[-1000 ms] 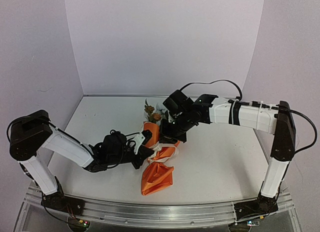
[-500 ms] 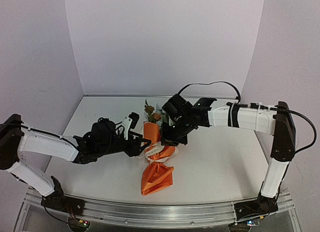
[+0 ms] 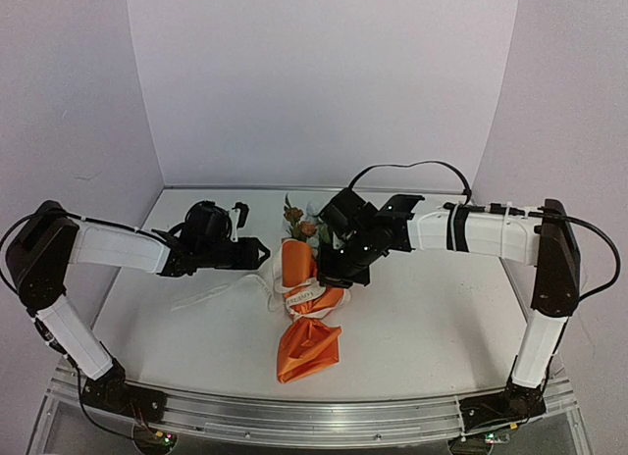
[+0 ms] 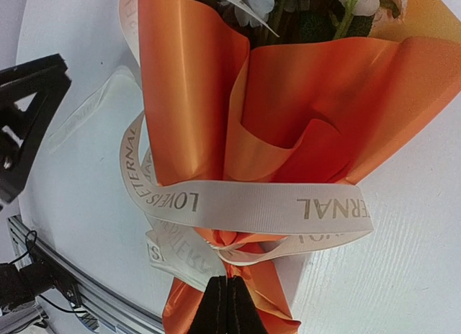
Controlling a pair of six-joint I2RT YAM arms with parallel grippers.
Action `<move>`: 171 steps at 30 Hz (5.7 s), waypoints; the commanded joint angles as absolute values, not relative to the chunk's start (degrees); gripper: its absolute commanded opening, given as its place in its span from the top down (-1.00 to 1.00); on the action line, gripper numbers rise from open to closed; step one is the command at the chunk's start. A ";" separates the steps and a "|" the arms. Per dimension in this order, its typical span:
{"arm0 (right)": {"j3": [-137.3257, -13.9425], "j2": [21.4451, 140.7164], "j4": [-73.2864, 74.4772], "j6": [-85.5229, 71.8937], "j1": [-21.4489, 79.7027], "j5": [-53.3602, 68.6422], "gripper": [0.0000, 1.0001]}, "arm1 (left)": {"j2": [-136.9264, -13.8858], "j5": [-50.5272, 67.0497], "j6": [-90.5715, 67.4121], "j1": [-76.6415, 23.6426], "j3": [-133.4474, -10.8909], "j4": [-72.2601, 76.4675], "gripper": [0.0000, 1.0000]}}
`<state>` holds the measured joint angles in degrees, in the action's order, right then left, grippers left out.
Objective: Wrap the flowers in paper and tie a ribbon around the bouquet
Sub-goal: Cross the half-tied ribbon over the folded bouquet.
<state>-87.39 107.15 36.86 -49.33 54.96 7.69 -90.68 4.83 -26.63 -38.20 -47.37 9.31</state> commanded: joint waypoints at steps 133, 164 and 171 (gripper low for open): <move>-99.54 112.94 33.04 -38.45 50.37 24.39 1.00 | -81.47 -0.08 -13.83 -55.36 -47.64 9.53 -0.01; -96.28 111.27 27.50 -58.36 51.51 23.88 1.00 | -87.51 1.26 -9.72 -55.20 -47.84 15.25 0.33; -95.20 110.45 27.51 -58.26 52.24 23.04 1.00 | -86.89 -6.09 -10.15 -55.21 -47.17 15.90 0.50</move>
<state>-96.20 113.23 29.01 -57.96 51.47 24.64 -87.53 -1.14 -10.40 -55.13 -45.28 13.56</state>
